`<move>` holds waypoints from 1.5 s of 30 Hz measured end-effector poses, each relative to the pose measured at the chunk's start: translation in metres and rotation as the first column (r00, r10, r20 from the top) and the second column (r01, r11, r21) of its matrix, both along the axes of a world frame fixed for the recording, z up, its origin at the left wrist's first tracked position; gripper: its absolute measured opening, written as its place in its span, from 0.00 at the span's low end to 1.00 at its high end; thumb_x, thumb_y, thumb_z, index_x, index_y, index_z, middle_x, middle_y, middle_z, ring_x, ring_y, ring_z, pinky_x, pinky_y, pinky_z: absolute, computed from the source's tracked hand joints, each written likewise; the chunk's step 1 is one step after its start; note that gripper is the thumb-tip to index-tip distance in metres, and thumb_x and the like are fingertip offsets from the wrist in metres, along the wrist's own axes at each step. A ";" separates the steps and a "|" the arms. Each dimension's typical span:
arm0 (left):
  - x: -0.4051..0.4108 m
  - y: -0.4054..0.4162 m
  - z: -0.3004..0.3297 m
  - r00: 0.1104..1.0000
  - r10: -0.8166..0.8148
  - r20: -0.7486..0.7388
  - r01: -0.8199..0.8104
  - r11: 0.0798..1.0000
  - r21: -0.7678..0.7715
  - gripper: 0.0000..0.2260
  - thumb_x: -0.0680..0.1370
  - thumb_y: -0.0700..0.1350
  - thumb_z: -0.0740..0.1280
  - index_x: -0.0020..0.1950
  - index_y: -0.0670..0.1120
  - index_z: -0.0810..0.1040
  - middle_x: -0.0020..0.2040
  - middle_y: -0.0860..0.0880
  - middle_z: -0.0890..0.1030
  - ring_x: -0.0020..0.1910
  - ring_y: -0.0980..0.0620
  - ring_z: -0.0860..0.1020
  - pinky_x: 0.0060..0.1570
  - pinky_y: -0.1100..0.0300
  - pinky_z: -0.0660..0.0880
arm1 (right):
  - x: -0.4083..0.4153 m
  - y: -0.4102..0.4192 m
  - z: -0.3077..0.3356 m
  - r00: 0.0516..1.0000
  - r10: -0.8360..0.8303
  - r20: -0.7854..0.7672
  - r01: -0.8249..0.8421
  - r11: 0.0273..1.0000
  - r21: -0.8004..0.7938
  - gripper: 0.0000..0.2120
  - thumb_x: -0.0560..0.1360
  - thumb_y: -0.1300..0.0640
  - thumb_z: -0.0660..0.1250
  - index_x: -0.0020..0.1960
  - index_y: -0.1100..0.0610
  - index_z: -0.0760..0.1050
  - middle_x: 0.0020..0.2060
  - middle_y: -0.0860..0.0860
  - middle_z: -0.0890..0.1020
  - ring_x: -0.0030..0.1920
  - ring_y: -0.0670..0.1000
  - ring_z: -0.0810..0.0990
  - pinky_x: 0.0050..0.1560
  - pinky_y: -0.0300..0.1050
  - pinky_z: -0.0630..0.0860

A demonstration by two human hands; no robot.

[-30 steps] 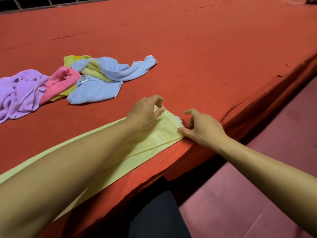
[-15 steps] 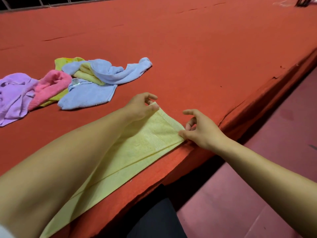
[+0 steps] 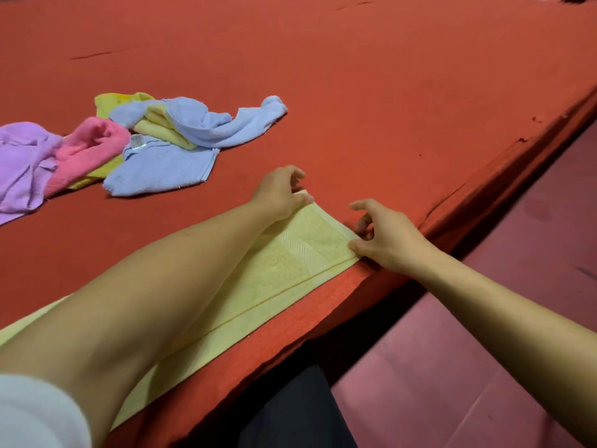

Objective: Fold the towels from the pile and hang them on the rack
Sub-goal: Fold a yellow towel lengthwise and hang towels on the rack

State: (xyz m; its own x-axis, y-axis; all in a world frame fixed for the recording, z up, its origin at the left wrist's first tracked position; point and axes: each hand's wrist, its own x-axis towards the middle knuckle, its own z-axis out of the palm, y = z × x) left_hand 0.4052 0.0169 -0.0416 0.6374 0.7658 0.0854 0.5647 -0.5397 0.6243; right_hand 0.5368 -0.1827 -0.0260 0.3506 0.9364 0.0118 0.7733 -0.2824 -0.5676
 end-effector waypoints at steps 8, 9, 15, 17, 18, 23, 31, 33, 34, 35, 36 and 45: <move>-0.089 -0.048 0.040 0.991 0.049 0.121 -0.047 0.999 -0.020 0.18 0.71 0.48 0.77 0.57 0.56 0.76 0.44 0.59 0.82 0.38 0.67 0.76 0.42 0.69 0.71 | -0.041 0.012 0.013 0.995 0.082 0.064 -0.090 0.987 0.130 0.26 0.72 0.53 0.72 0.68 0.50 0.71 0.50 0.44 0.77 0.37 0.41 0.73 0.45 0.44 0.71; -0.107 -0.057 0.042 0.990 0.057 0.127 -0.053 0.998 -0.032 0.17 0.71 0.47 0.77 0.56 0.57 0.76 0.44 0.59 0.82 0.36 0.66 0.76 0.41 0.68 0.71 | -0.056 0.016 0.015 0.989 0.129 0.069 -0.138 0.981 0.133 0.24 0.72 0.53 0.72 0.67 0.49 0.72 0.49 0.43 0.78 0.37 0.40 0.72 0.45 0.43 0.70; -0.233 -0.120 0.035 0.976 0.201 0.090 -0.198 0.979 -0.037 0.14 0.72 0.45 0.75 0.51 0.59 0.75 0.40 0.62 0.83 0.34 0.59 0.76 0.40 0.67 0.72 | -0.157 0.033 0.013 0.895 0.444 0.038 -0.445 0.887 0.127 0.16 0.73 0.55 0.71 0.60 0.47 0.77 0.41 0.40 0.78 0.36 0.36 0.72 0.43 0.39 0.67; -0.276 -0.141 0.032 0.962 0.265 0.063 -0.265 0.964 -0.011 0.14 0.72 0.45 0.75 0.52 0.58 0.75 0.40 0.63 0.82 0.35 0.59 0.77 0.40 0.69 0.71 | -0.188 0.033 0.011 0.856 0.514 0.050 -0.516 0.848 0.116 0.15 0.73 0.56 0.71 0.60 0.47 0.77 0.41 0.39 0.77 0.37 0.36 0.72 0.43 0.39 0.66; -0.296 -0.150 0.031 0.952 0.304 0.048 -0.304 0.953 -0.007 0.14 0.72 0.45 0.75 0.53 0.58 0.75 0.40 0.63 0.82 0.36 0.58 0.77 0.41 0.68 0.71 | -0.202 0.032 0.010 0.835 0.547 0.062 -0.551 0.827 0.113 0.16 0.73 0.56 0.70 0.60 0.47 0.77 0.41 0.39 0.77 0.37 0.36 0.71 0.43 0.38 0.66; -0.382 -0.193 0.012 0.915 0.403 -0.029 -0.404 0.912 -0.071 0.15 0.72 0.45 0.76 0.52 0.59 0.76 0.42 0.63 0.82 0.37 0.58 0.78 0.46 0.64 0.75 | -0.241 0.025 0.000 0.709 0.684 0.170 -0.701 0.709 0.068 0.15 0.75 0.51 0.71 0.60 0.46 0.77 0.42 0.40 0.78 0.42 0.42 0.72 0.44 0.39 0.68; -0.395 -0.204 0.005 0.915 0.397 -0.071 -0.388 0.915 0.105 0.15 0.75 0.45 0.73 0.60 0.53 0.77 0.46 0.61 0.82 0.47 0.58 0.80 0.55 0.57 0.75 | -0.241 0.023 -0.003 0.672 0.697 0.248 -0.725 0.688 0.030 0.18 0.75 0.53 0.71 0.64 0.49 0.75 0.45 0.42 0.80 0.43 0.46 0.75 0.46 0.44 0.74; -0.393 -0.203 0.005 0.917 0.386 -0.097 -0.365 0.913 0.182 0.15 0.77 0.45 0.71 0.62 0.51 0.76 0.46 0.59 0.81 0.46 0.56 0.80 0.53 0.56 0.76 | -0.240 0.022 -0.005 0.655 0.700 0.285 -0.737 0.675 0.038 0.20 0.76 0.53 0.70 0.67 0.49 0.73 0.48 0.44 0.82 0.45 0.48 0.77 0.45 0.43 0.71; -0.394 -0.202 0.005 0.918 0.381 -0.112 -0.351 0.910 0.222 0.15 0.77 0.45 0.70 0.63 0.51 0.75 0.46 0.59 0.81 0.46 0.55 0.80 0.52 0.56 0.76 | -0.240 0.021 -0.006 0.640 0.705 0.305 -0.749 0.661 0.044 0.20 0.77 0.54 0.69 0.68 0.50 0.72 0.49 0.46 0.83 0.47 0.49 0.78 0.46 0.43 0.71; -0.394 -0.201 0.004 0.918 0.379 -0.117 -0.342 0.906 0.249 0.15 0.78 0.45 0.70 0.64 0.51 0.75 0.46 0.59 0.80 0.46 0.55 0.80 0.51 0.57 0.75 | -0.241 0.021 -0.006 0.627 0.711 0.318 -0.760 0.647 0.051 0.21 0.77 0.55 0.69 0.69 0.51 0.72 0.49 0.48 0.83 0.49 0.51 0.79 0.47 0.44 0.72; -0.395 -0.200 0.003 0.918 0.381 -0.107 -0.345 0.903 0.255 0.15 0.78 0.45 0.69 0.65 0.51 0.74 0.46 0.59 0.80 0.45 0.56 0.79 0.50 0.60 0.74 | -0.242 0.020 -0.005 0.617 0.716 0.325 -0.769 0.637 0.057 0.21 0.77 0.55 0.68 0.70 0.52 0.71 0.49 0.49 0.83 0.50 0.53 0.80 0.48 0.46 0.73; -0.405 -0.217 -0.002 0.959 0.280 0.030 -0.275 0.907 0.319 0.18 0.76 0.43 0.72 0.60 0.57 0.72 0.45 0.62 0.80 0.45 0.60 0.77 0.47 0.70 0.71 | -0.225 0.001 -0.001 0.585 0.734 0.345 -0.808 0.562 0.176 0.21 0.76 0.58 0.70 0.69 0.54 0.73 0.45 0.47 0.82 0.45 0.47 0.78 0.44 0.36 0.70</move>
State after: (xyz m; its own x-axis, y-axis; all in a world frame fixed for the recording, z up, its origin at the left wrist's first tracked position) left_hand 0.0004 -0.2001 -0.0436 0.4064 0.8462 0.3447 0.7289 -0.5277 0.4361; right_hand 0.3119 -0.1813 -0.0270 -0.5526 0.7789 0.2967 0.7173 0.6257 -0.3065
